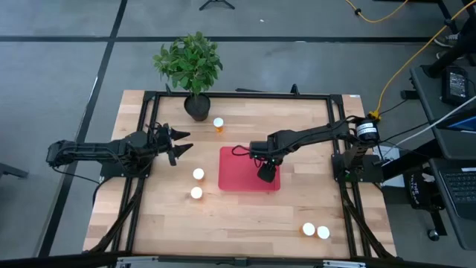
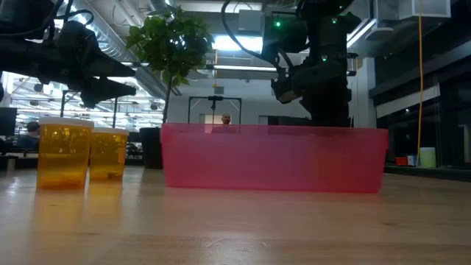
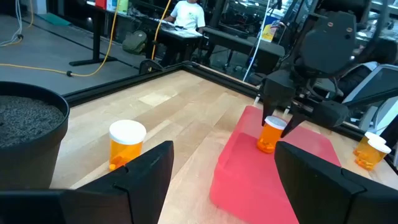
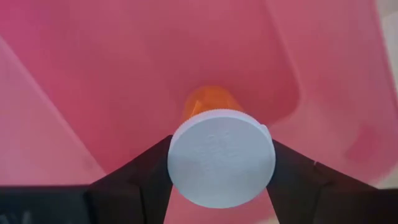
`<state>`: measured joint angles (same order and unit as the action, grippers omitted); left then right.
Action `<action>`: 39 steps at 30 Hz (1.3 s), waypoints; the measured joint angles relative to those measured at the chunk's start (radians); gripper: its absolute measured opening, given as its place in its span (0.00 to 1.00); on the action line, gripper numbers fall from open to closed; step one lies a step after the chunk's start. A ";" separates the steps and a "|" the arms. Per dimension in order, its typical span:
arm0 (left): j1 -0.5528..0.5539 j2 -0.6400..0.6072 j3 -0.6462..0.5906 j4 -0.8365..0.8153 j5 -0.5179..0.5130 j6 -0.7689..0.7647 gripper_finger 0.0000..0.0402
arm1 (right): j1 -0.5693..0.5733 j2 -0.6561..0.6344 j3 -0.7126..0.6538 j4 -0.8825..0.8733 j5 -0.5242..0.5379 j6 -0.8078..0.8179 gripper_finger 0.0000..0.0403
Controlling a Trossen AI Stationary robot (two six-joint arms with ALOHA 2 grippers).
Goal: Pick and place pill bottles into a basket
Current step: Put the orange pill bottle into the red bin
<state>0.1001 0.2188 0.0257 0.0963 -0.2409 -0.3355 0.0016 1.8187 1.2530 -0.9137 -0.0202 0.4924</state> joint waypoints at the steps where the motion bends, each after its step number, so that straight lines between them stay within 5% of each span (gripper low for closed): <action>1: 0.000 0.000 0.000 0.000 0.000 0.000 0.68 | -0.006 -0.002 -0.001 0.005 0.000 -0.001 0.54; 17: 0.000 0.000 0.000 0.004 -0.027 -0.017 0.69 | -0.112 -0.004 0.014 -0.021 0.025 -0.130 0.54; 28: 0.000 0.000 0.000 -0.003 -0.031 -0.001 0.78 | -0.117 -0.004 0.049 -0.059 -0.080 -0.077 0.83; 34: 0.000 0.000 0.018 -0.049 -0.035 0.047 0.83 | -0.124 -0.003 0.265 -0.167 0.078 -0.143 0.87; 39: 0.000 0.011 0.181 -0.392 -0.022 0.069 0.87 | -0.124 -0.004 0.520 -0.200 0.309 -0.281 0.84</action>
<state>0.1001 0.2297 0.2069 -0.2956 -0.2625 -0.2665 -0.1219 1.8142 1.7731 -1.1138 0.2893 0.2118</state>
